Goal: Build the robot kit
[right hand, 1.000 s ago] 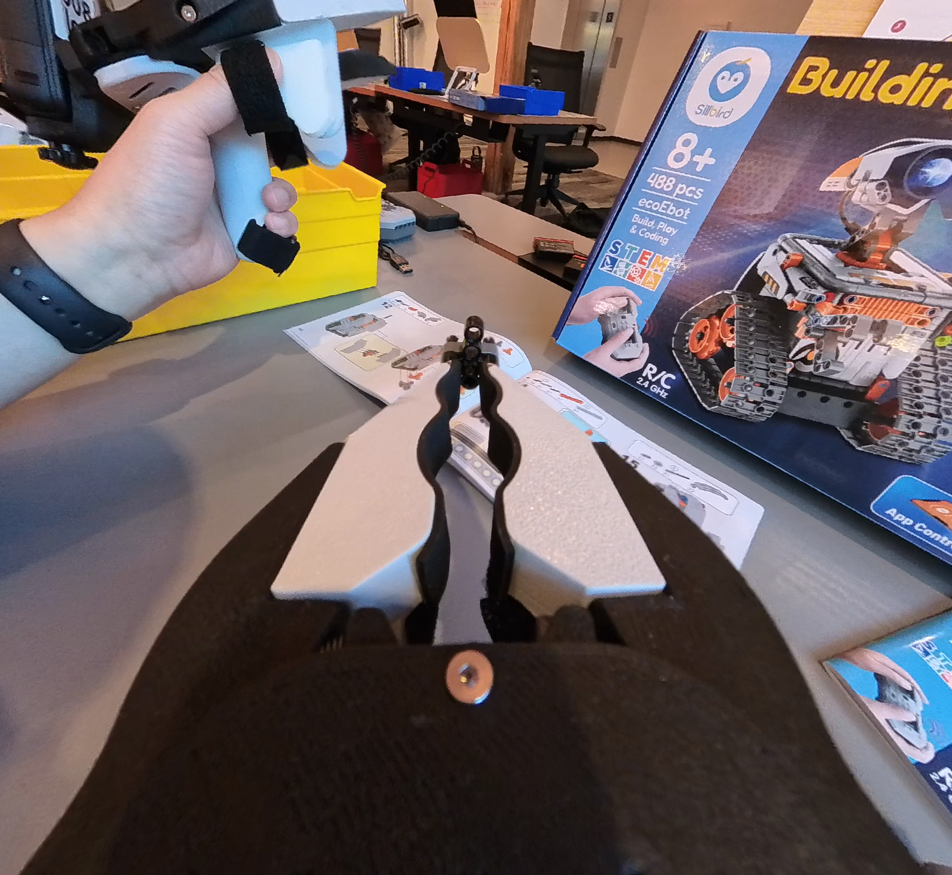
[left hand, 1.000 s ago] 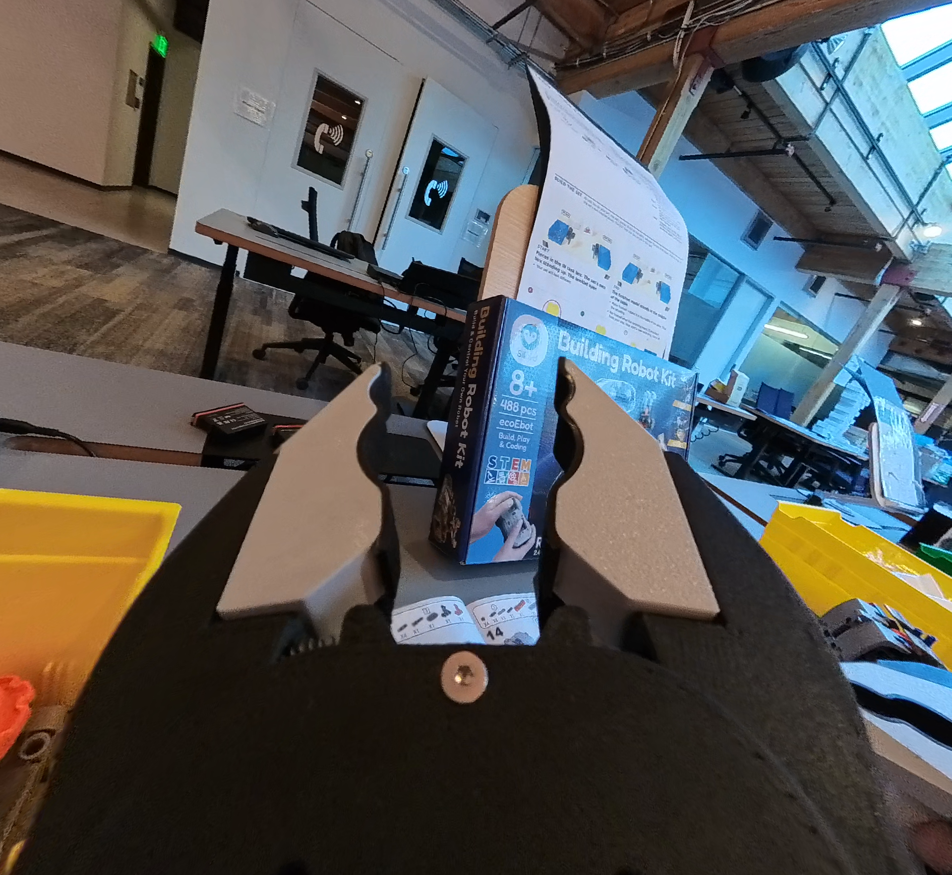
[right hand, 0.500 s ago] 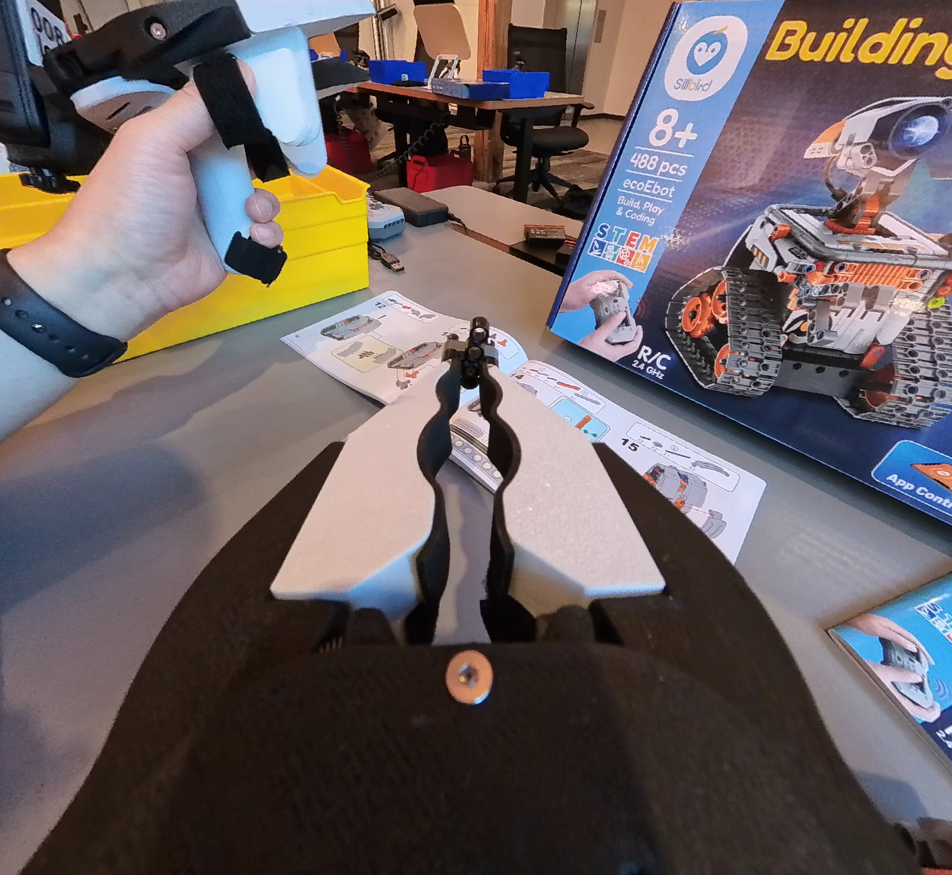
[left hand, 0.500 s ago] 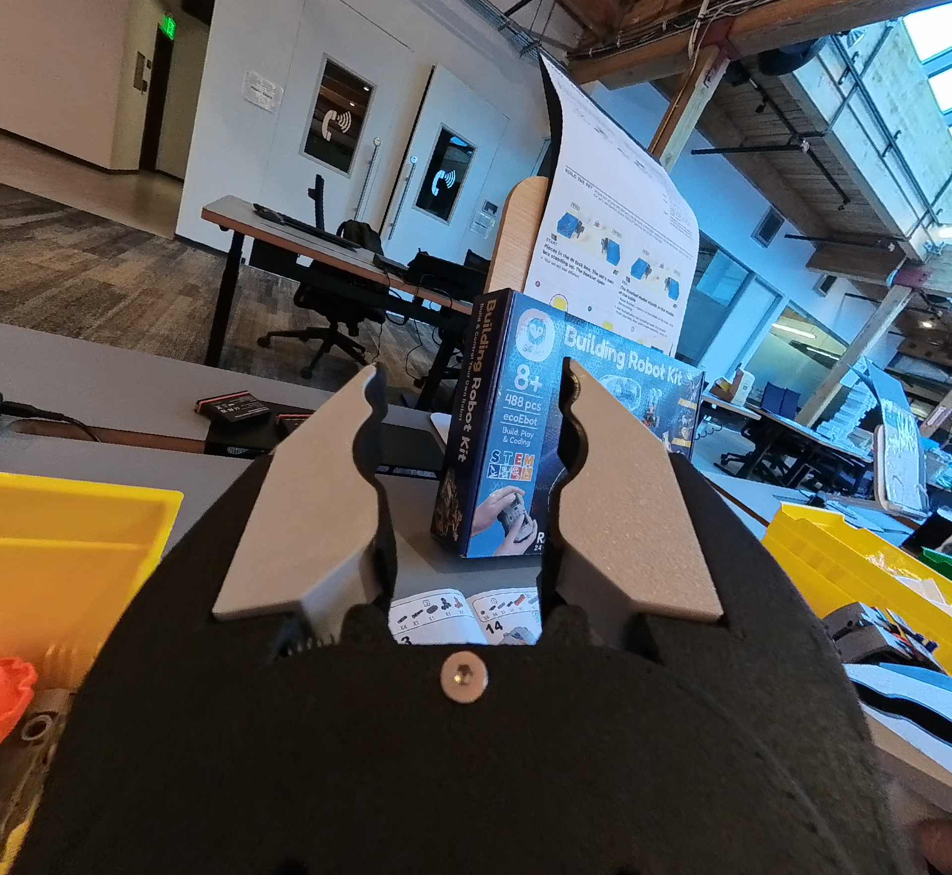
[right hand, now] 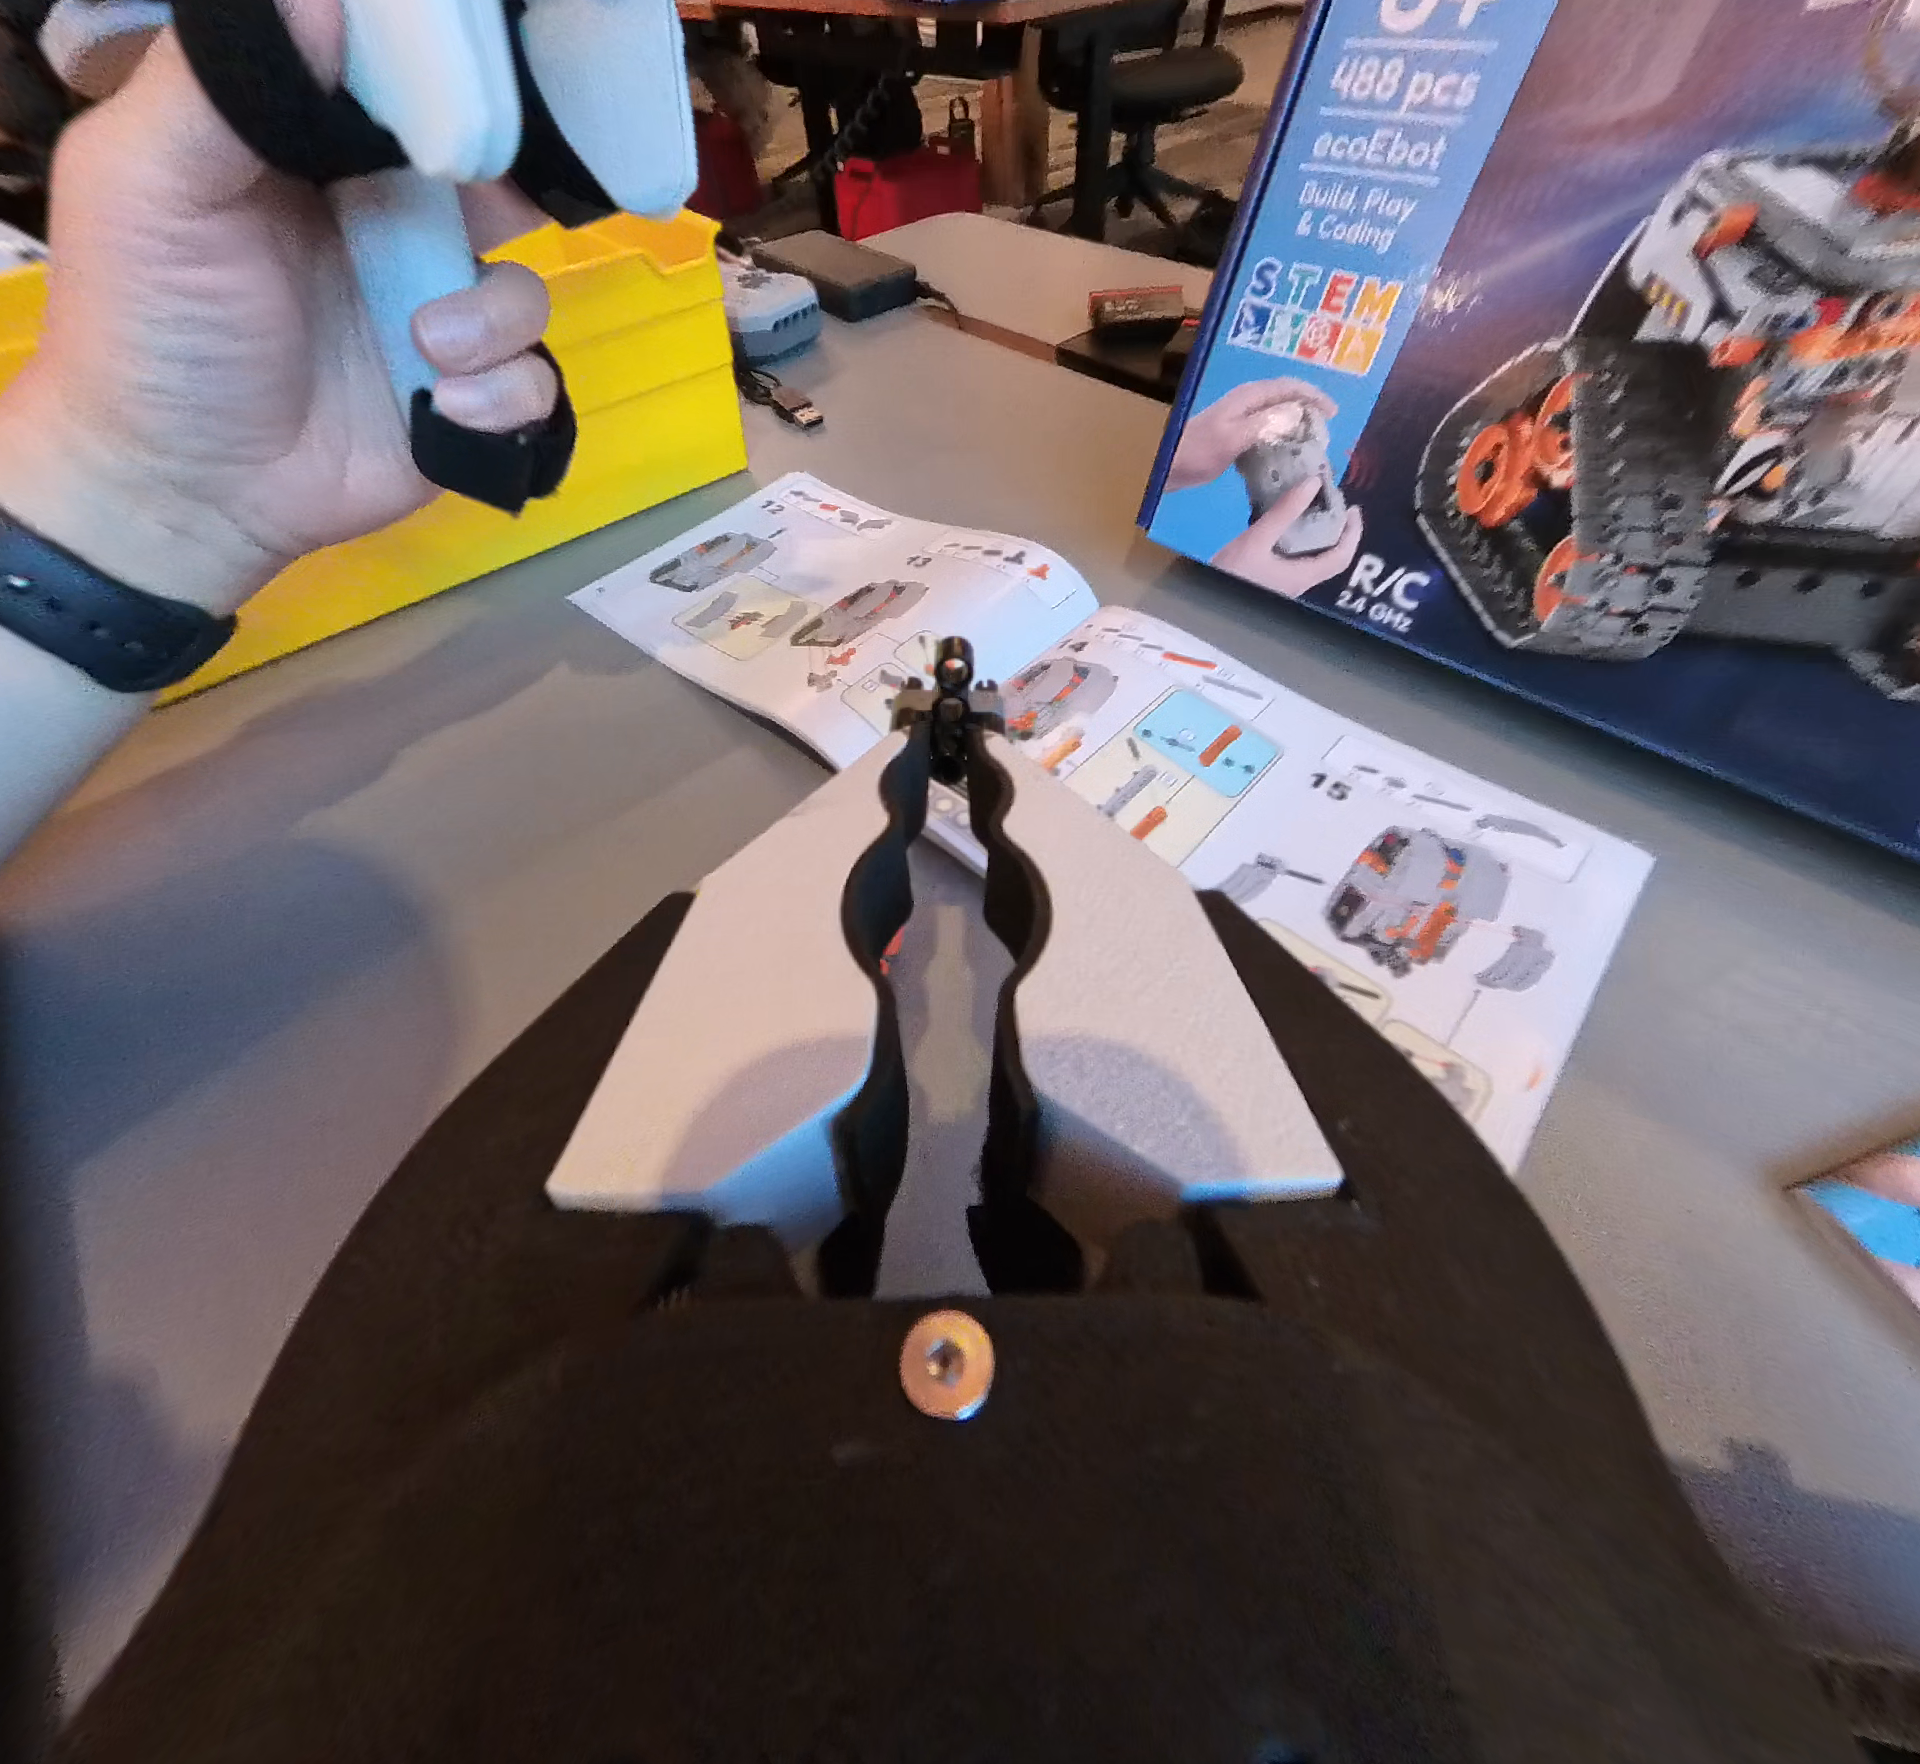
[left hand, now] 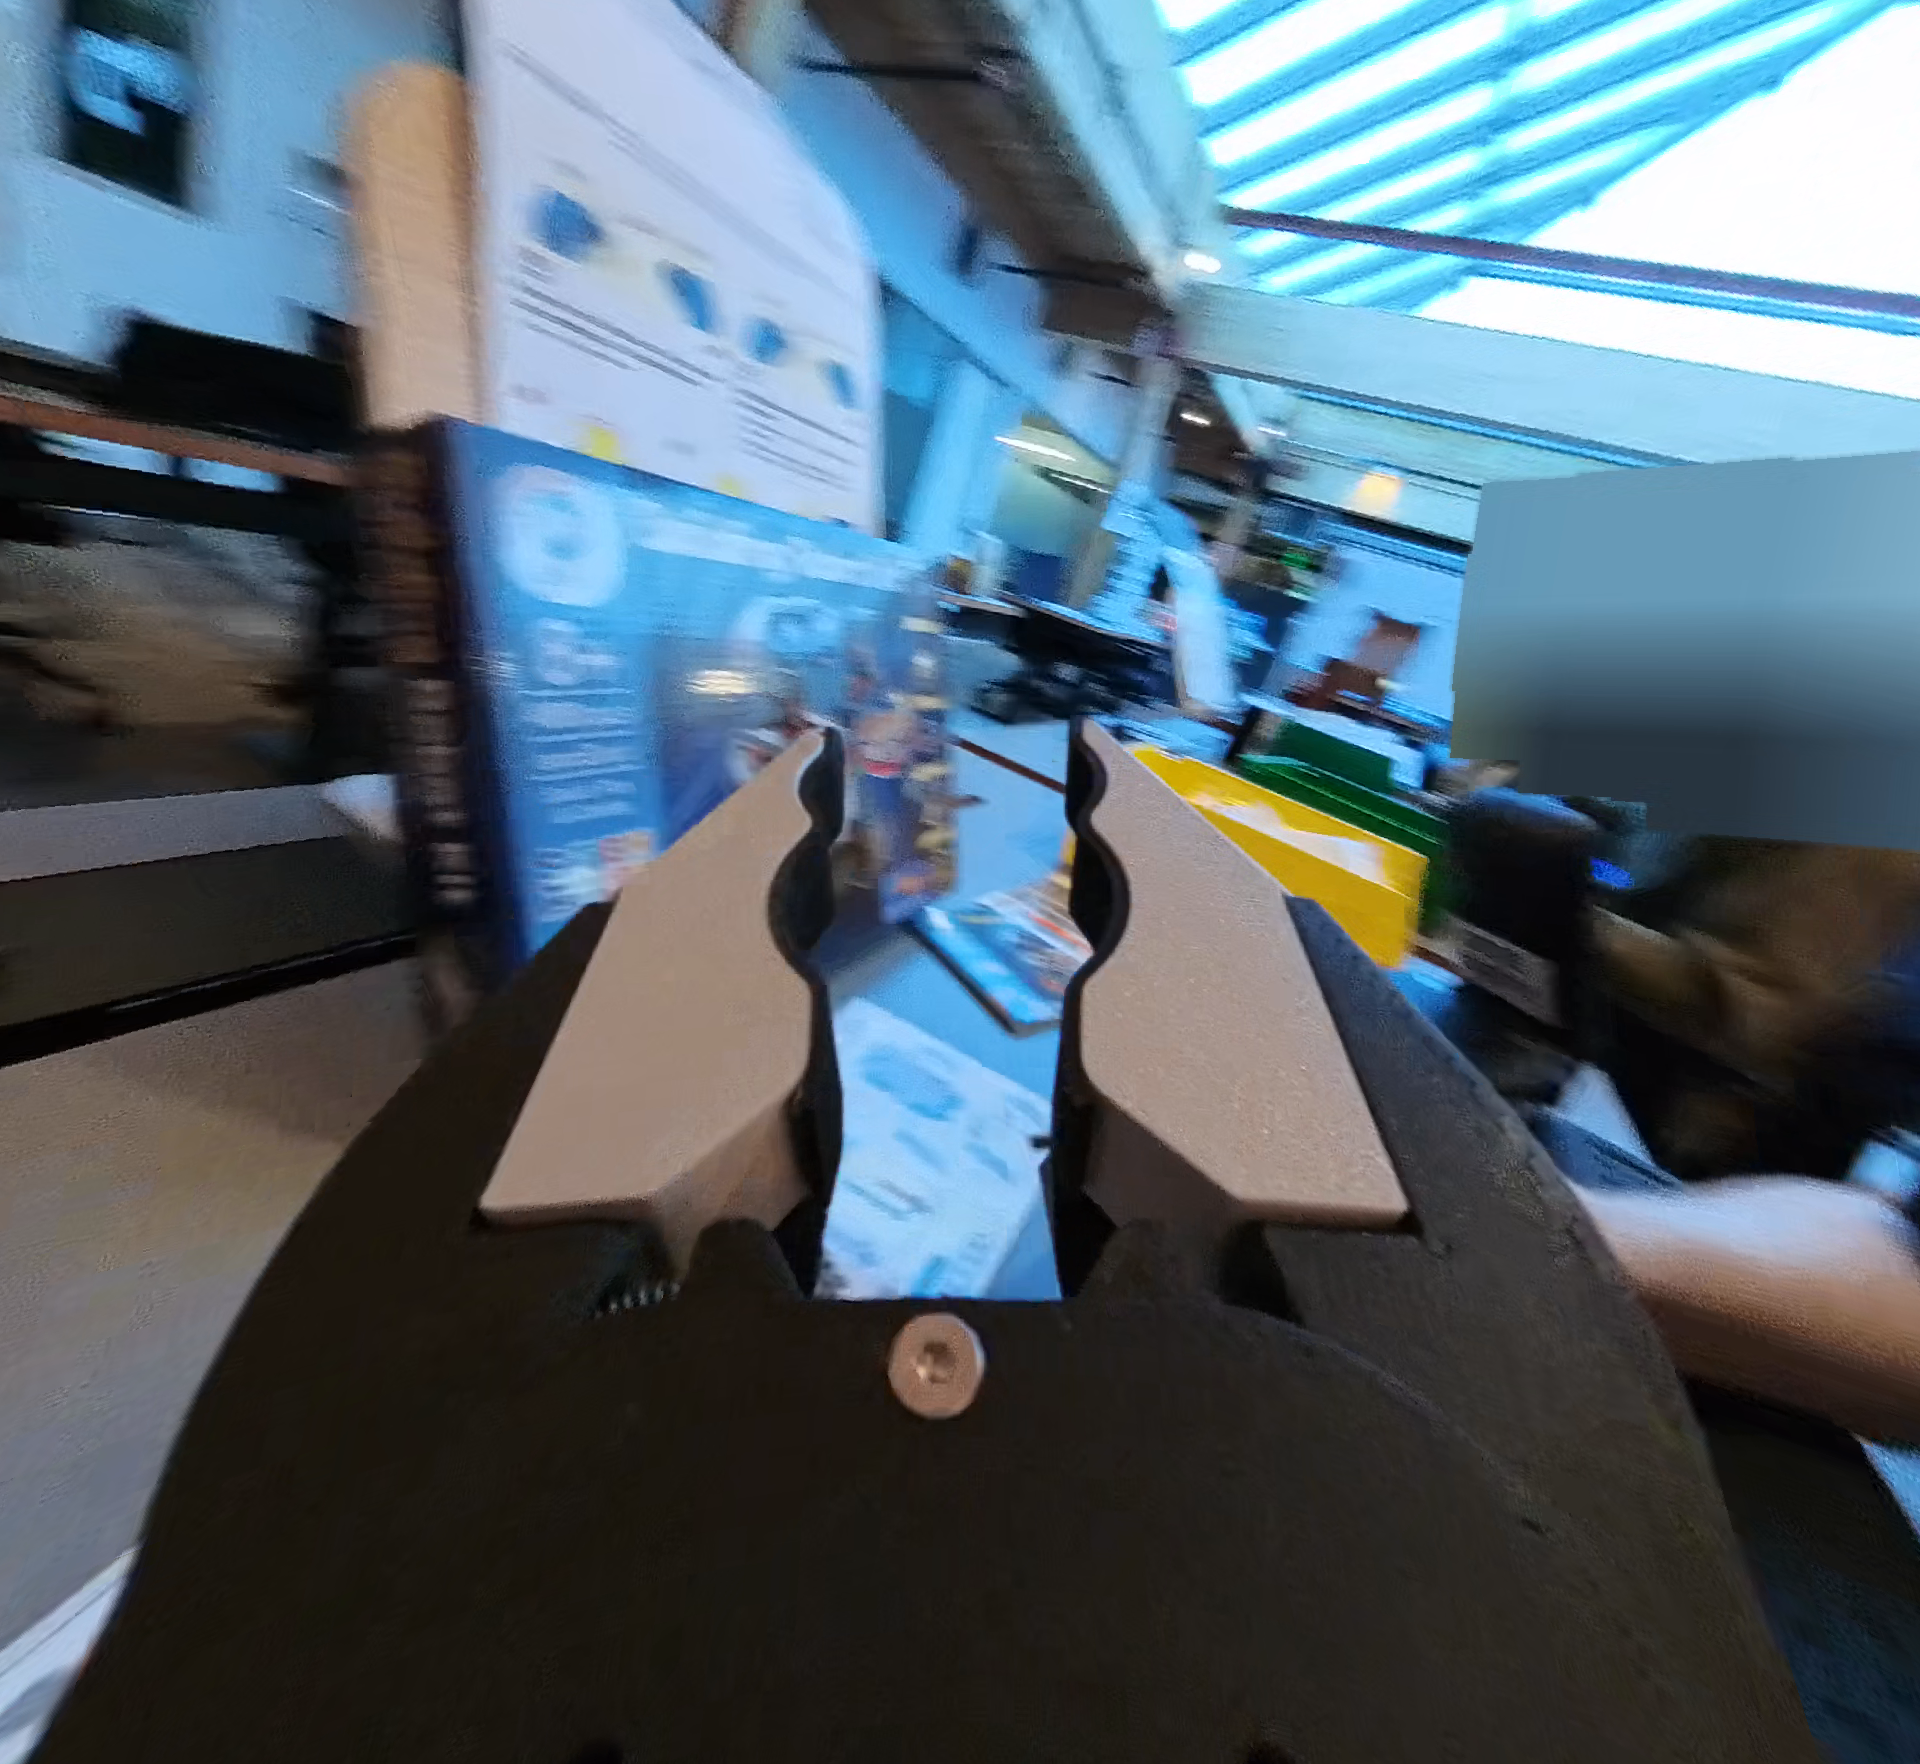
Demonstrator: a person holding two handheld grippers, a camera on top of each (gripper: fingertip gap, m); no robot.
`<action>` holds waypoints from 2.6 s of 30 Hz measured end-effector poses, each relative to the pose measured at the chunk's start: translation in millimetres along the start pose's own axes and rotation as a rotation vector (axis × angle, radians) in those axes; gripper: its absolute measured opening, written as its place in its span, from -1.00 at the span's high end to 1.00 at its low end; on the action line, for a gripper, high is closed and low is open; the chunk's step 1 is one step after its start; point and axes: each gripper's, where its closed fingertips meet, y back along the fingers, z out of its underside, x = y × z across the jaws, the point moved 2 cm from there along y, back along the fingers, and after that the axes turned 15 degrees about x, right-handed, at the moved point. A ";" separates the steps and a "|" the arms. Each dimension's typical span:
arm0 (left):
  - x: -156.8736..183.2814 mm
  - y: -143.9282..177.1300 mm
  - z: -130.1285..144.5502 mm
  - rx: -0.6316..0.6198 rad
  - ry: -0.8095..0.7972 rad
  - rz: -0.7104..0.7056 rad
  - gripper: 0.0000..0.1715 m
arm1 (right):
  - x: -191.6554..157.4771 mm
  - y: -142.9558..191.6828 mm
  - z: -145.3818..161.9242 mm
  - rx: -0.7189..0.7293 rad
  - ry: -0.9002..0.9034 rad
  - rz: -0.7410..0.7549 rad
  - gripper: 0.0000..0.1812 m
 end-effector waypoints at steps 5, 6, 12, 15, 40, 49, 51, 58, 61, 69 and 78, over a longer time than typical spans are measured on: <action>25.2 -2.3 42.2 -0.224 0.080 0.182 0.55 | -8.2 3.1 -18.8 0.092 0.085 -0.018 0.96; 36.7 -1.2 55.7 -0.303 0.089 0.244 0.56 | -9.8 3.7 -21.1 0.101 0.118 -0.017 0.96; 66.9 9.3 105.2 -0.560 -0.036 0.401 0.60 | -23.6 1.9 -19.8 0.104 0.134 -0.078 0.96; 66.0 14.3 105.1 -0.572 0.010 0.418 0.72 | -20.4 3.7 -24.0 0.121 0.107 -0.071 0.97; 77.7 24.3 103.0 -0.521 0.191 0.554 0.87 | -32.8 7.2 -33.6 0.177 -0.159 -0.286 0.96; 77.8 21.8 67.0 -0.367 0.254 0.583 0.97 | -37.4 16.6 -59.0 0.328 0.051 -0.273 0.76; 83.3 23.8 69.1 -0.384 0.246 0.609 0.97 | -46.1 17.0 -57.6 0.336 0.059 -0.312 0.82; 92.7 25.5 82.6 -0.459 0.237 0.639 0.97 | -47.3 16.9 -55.5 0.314 -0.010 -0.346 0.94; 91.3 25.9 86.2 -0.474 0.238 0.633 0.97 | -46.4 15.2 -51.2 0.283 -0.036 -0.361 0.95; 91.4 16.0 70.1 -0.374 0.256 0.579 0.30 | -44.8 21.6 -64.2 0.332 -0.060 -0.369 0.96; 32.8 18.6 14.9 -0.109 0.145 0.311 0.34 | -25.5 30.4 -77.7 0.423 0.385 -0.071 0.95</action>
